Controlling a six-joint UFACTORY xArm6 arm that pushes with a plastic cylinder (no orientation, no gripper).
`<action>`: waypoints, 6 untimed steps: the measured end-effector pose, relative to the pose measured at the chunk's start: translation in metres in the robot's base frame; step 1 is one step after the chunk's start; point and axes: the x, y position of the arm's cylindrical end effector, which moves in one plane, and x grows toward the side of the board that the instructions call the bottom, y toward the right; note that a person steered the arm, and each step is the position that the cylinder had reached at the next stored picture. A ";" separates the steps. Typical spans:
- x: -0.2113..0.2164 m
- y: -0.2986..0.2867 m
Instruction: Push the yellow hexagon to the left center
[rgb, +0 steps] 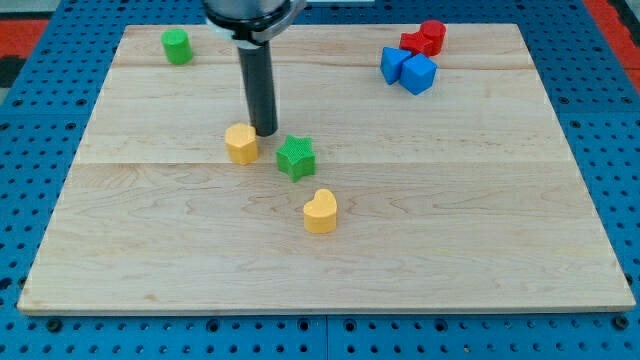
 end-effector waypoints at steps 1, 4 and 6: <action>-0.001 0.056; 0.030 -0.063; -0.003 -0.121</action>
